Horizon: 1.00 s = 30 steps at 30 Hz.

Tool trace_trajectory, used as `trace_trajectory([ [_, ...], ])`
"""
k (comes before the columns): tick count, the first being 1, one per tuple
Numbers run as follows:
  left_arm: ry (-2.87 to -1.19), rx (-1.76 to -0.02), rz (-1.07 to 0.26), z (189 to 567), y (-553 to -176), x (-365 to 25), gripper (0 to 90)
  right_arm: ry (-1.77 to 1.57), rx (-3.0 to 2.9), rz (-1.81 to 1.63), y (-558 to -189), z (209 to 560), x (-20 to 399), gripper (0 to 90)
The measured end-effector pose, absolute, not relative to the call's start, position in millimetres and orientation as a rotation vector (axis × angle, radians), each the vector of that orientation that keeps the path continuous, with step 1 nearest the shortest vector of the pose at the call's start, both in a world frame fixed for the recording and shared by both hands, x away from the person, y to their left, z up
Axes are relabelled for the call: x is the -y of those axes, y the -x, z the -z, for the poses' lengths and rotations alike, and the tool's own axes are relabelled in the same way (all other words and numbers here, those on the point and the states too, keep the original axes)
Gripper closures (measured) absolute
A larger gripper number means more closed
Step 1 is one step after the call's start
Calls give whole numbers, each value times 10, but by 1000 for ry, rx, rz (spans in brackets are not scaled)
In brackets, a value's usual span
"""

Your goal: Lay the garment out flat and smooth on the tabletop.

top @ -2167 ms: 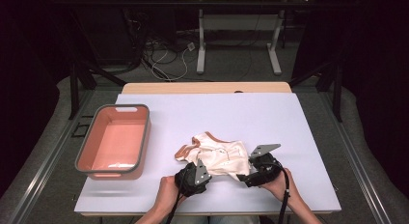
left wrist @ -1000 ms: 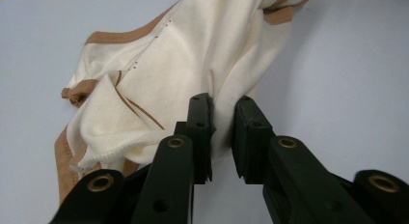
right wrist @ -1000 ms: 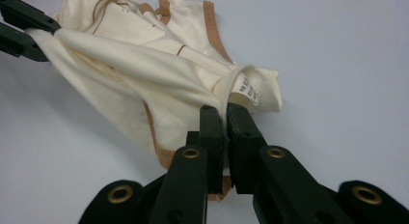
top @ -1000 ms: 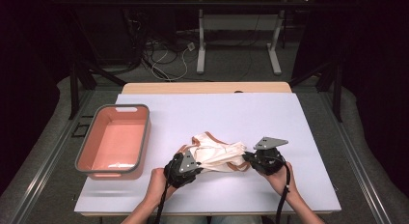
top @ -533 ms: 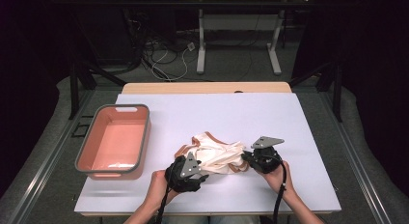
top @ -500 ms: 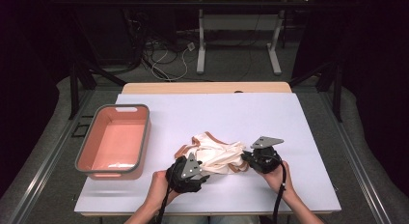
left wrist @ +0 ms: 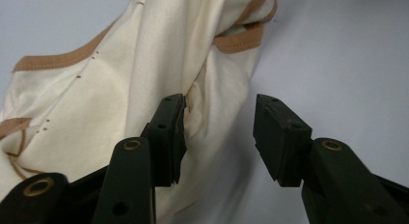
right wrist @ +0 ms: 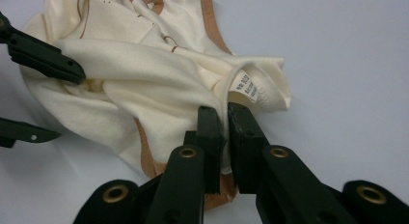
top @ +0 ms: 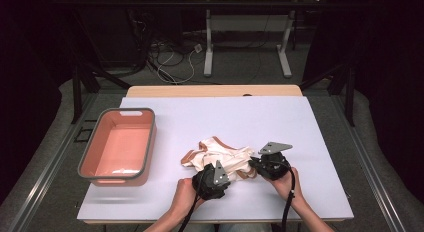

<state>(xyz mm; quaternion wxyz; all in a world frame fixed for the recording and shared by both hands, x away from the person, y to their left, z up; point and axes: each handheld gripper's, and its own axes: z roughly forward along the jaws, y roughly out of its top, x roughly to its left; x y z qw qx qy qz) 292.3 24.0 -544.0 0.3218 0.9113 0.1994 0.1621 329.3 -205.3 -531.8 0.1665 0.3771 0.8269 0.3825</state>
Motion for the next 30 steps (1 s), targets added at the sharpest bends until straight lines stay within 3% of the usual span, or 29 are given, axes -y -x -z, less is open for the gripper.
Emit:
trace_trajectory([
  [13, -2422, -467, -483, 5528, -2920, -237, 830, -1066, -2360, -1077, -3289, 5332, 2048, 839],
  [30, -2289, -490, -368, 5306, -2892, -618, 846, -1050, -2344, -1086, -3268, 5301, 2086, 837],
])
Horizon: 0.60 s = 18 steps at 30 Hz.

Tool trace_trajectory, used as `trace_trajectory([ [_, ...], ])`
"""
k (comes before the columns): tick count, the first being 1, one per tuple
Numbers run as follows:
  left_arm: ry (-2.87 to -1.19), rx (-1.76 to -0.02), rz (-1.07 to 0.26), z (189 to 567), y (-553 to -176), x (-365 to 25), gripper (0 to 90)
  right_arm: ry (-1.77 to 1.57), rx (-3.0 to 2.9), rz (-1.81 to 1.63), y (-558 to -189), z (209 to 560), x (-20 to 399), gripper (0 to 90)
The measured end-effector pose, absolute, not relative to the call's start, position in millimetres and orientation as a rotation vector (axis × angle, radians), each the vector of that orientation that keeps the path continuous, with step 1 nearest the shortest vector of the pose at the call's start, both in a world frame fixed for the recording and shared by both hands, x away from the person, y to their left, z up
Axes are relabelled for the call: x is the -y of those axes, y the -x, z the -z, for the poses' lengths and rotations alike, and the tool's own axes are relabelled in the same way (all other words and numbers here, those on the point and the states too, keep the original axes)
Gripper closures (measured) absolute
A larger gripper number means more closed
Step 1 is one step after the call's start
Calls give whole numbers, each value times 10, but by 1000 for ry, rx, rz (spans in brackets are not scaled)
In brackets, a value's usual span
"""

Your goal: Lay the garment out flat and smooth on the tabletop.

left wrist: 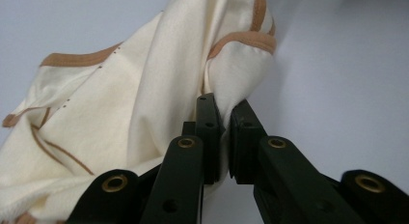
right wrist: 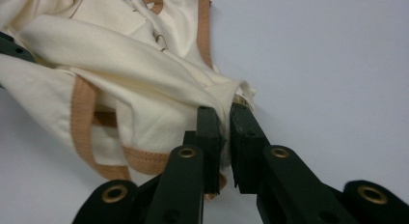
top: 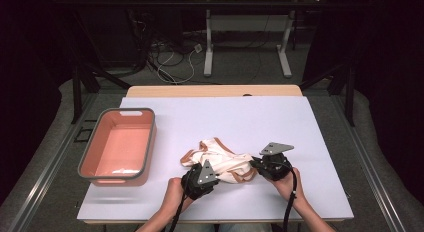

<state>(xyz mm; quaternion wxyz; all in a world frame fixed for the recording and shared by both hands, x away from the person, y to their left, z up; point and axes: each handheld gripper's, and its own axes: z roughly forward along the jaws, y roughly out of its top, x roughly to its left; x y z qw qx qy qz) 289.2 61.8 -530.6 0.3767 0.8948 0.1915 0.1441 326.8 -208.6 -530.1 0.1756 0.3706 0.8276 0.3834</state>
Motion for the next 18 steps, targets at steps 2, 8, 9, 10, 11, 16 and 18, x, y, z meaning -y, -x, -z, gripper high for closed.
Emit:
trace_trajectory([
  [2, -2263, -502, -359, 5279, -2895, -687, 847, -1054, -2348, -1086, -3267, 5295, 2085, 837],
  [8, -2236, -523, -313, 5243, -2911, -825, 846, -1043, -2347, -1082, -3247, 5273, 2073, 839],
  [9, -2240, -514, -309, 5242, -2912, -835, 845, -1042, -2349, -1078, -3244, 5268, 2072, 839],
  [10, -2251, -509, -306, 5245, -2910, -841, 844, -1047, -2347, -1078, -3243, 5271, 2065, 839],
  [11, -2261, -510, -305, 5260, -2910, -841, 840, -1046, -2362, -1077, -3246, 5276, 2066, 839],
  [16, -2332, -522, -267, 5357, -2927, -856, 809, -1047, -2400, -1034, -3264, 5360, 2054, 838],
  [18, -2358, -530, -258, 5386, -2930, -861, 796, -1049, -2407, -999, -3261, 5389, 2040, 834],
])
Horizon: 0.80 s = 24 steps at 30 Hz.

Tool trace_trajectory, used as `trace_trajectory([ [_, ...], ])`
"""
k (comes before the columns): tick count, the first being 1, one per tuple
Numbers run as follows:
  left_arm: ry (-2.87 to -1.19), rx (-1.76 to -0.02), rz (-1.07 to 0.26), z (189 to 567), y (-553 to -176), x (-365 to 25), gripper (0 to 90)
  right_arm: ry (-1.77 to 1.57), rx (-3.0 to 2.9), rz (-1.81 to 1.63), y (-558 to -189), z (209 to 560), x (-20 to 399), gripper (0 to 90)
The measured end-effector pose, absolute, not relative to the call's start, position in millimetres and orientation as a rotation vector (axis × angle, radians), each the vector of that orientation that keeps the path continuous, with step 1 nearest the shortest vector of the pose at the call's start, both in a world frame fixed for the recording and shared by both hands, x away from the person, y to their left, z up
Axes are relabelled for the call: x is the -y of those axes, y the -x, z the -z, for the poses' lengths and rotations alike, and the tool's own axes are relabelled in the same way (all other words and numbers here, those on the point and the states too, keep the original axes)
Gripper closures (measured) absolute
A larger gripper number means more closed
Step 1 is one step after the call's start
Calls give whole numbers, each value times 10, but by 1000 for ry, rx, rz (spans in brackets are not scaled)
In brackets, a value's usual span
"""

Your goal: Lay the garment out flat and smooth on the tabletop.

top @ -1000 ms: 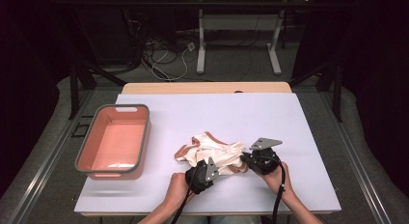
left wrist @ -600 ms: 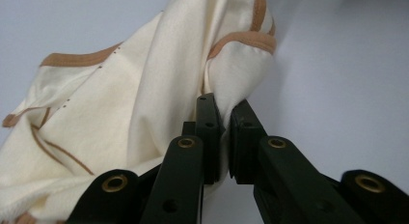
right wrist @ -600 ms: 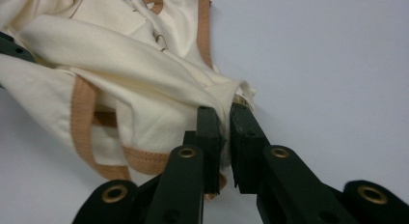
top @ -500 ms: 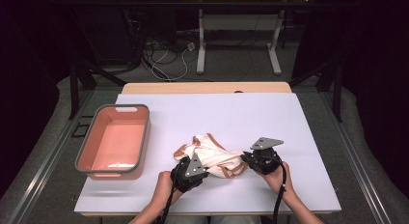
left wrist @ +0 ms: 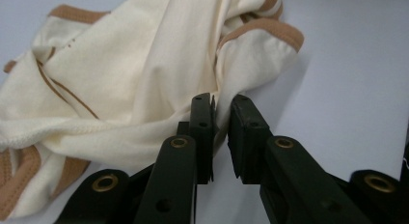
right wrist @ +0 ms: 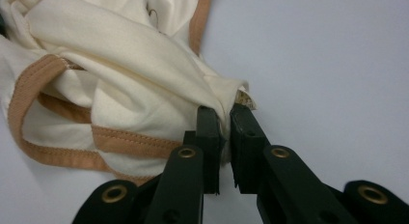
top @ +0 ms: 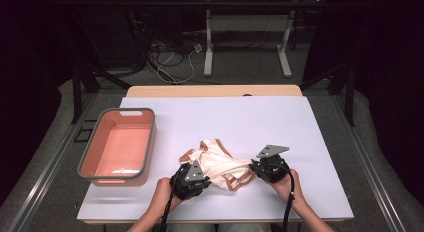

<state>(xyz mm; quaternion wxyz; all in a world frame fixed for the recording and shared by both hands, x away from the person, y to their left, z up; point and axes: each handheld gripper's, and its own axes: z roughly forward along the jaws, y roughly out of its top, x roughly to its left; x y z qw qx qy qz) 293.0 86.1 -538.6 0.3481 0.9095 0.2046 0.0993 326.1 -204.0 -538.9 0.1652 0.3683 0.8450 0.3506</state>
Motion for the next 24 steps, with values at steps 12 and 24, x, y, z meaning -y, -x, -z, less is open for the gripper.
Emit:
trace_trajectory([
  [12, -2333, -486, -234, 5279, -2884, -696, 534, -1055, -2430, -1013, -3280, 5377, 2042, 762],
  [24, -2413, -354, -327, 5441, -2836, -410, 843, -1035, -2461, -999, -3264, 5390, 2017, 851],
])
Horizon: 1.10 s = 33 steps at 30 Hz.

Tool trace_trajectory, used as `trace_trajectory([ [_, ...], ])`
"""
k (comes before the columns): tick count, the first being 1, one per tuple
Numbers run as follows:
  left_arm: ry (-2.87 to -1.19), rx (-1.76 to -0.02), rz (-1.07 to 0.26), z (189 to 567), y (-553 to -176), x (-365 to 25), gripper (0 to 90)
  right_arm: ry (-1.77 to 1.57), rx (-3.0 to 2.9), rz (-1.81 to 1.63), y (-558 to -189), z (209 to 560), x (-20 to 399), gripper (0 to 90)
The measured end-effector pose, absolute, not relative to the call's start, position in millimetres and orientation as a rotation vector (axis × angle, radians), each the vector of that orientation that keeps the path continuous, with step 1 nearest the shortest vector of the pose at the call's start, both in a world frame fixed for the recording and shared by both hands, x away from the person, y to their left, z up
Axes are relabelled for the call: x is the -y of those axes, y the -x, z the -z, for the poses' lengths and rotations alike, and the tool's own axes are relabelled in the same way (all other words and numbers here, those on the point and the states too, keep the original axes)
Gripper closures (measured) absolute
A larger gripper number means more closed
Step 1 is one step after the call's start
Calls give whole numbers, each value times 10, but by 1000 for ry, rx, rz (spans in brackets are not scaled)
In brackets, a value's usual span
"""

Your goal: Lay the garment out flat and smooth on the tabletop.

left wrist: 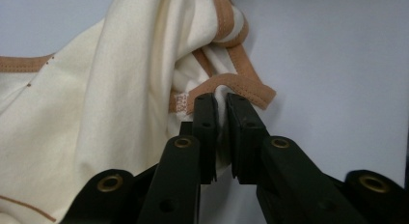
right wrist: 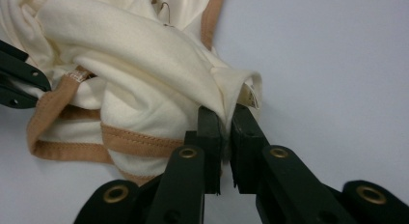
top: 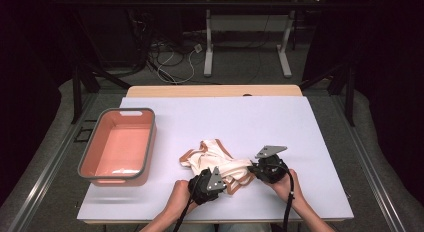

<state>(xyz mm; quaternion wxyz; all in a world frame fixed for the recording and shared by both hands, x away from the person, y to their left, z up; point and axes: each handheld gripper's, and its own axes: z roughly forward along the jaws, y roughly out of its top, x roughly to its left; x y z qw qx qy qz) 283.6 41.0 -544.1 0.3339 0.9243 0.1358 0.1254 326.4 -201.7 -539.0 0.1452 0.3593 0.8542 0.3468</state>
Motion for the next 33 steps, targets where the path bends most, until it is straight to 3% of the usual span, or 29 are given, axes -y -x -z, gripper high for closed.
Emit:
trace_trajectory([
  [27, -2370, -434, -210, 5338, -2558, -1020, 867, -1067, -2534, -975, -3162, 5333, 2067, 855],
  [30, -2346, -458, -213, 5312, -2576, -1049, 799, -1020, -2578, -949, -3127, 5358, 2009, 796],
  [33, -2301, -526, -239, 5277, -2627, -1063, 628, -1013, -2575, -1011, -3132, 5289, 2024, 693],
])
